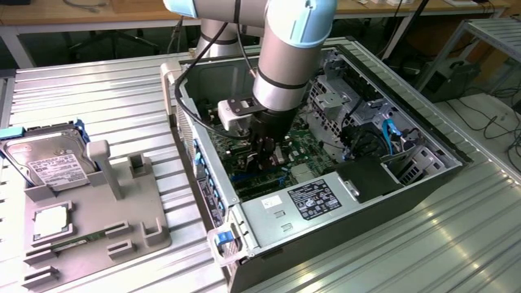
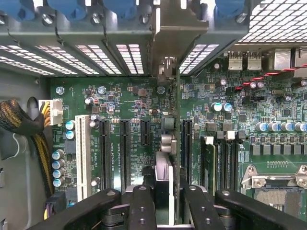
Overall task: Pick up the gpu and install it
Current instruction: 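Insert the gpu into the slot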
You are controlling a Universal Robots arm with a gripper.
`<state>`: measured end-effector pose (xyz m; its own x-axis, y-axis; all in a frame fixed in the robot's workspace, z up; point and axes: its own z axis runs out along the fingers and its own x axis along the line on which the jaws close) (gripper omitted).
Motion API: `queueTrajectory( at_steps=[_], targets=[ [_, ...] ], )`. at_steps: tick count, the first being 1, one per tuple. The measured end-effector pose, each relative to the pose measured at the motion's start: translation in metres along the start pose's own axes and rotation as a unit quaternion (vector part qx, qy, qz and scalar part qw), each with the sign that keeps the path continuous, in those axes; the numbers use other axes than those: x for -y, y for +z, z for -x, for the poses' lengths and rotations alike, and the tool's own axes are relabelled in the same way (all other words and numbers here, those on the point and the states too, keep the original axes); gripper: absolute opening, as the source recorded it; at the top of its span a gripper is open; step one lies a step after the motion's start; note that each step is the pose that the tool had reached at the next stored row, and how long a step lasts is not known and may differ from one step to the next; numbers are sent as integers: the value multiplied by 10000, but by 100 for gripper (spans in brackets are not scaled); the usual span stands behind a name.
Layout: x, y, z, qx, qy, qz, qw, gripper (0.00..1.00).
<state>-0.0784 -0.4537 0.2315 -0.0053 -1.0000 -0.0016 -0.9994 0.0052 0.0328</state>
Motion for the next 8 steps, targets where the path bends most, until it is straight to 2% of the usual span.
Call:
queueTrajectory(
  at_steps=[8],
  targets=[
    [2,57,1,-1,0,14,10000,28]
  ],
)
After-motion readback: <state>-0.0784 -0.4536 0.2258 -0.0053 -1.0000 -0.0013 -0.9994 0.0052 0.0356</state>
